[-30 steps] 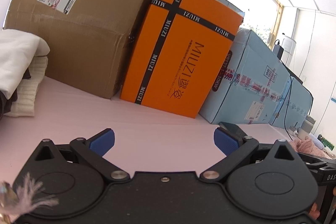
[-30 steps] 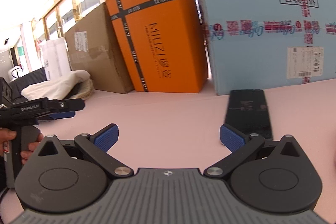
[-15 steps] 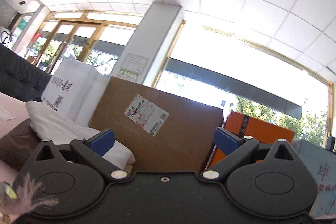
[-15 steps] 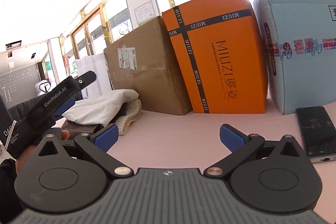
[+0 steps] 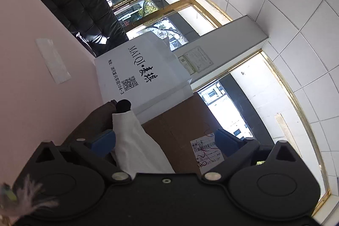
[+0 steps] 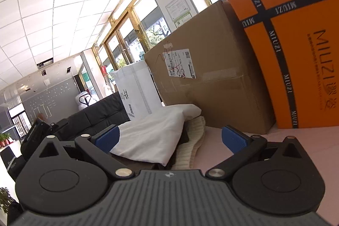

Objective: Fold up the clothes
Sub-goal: 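Move both tools toward the white garment on the clothes pile, then close both tools on the white garment and lift it off the pile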

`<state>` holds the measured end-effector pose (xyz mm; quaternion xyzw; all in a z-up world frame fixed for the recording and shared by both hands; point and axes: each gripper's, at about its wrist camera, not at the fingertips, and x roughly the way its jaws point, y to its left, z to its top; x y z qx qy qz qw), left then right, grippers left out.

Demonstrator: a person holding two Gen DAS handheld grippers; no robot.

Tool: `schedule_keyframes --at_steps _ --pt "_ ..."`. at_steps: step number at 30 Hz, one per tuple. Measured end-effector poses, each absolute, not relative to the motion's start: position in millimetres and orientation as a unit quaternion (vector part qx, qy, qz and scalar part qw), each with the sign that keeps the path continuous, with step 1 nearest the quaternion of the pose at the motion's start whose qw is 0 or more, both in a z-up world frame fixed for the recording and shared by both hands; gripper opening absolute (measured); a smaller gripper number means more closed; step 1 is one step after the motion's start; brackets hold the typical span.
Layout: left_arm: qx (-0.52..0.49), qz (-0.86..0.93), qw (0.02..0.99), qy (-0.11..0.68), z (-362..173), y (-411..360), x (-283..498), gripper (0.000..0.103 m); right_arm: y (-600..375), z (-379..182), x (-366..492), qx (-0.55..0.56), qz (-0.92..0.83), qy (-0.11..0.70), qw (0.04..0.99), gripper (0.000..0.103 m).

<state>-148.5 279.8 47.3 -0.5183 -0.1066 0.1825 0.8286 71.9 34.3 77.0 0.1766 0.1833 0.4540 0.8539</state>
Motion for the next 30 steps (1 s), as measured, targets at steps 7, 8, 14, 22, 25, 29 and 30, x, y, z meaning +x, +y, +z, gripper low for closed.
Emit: schedule_keyframes --at_steps 7,8,14,22,25,29,30 --pt "-0.545 0.23 0.802 -0.083 38.1 291.1 -101.5 0.096 92.9 81.1 135.8 0.227 0.429 0.249 0.838 0.099" --pt "-0.539 0.249 0.802 -0.066 33.1 290.5 -95.3 0.094 97.5 80.1 143.0 0.235 0.426 0.253 0.836 0.099" --pt "-0.419 0.274 0.866 -0.001 32.6 281.3 -75.1 0.075 142.9 61.4 185.8 0.236 0.409 0.29 0.832 0.091" --pt "-0.334 0.3 0.893 0.046 27.9 277.7 -57.6 0.054 208.4 48.1 226.2 0.214 0.384 0.328 0.836 0.074" --pt "-0.29 0.31 0.904 0.056 28.9 270.1 -52.4 0.045 225.0 51.1 224.9 0.178 0.382 0.32 0.848 0.036" --pt "-0.273 0.305 0.911 0.054 28.3 268.5 -50.9 0.029 235.1 63.5 213.1 0.137 0.399 0.278 0.863 0.013" --pt "-0.27 0.302 0.913 0.052 29.1 267.7 -51.1 0.024 234.7 67.6 208.4 0.136 0.406 0.261 0.865 0.012"
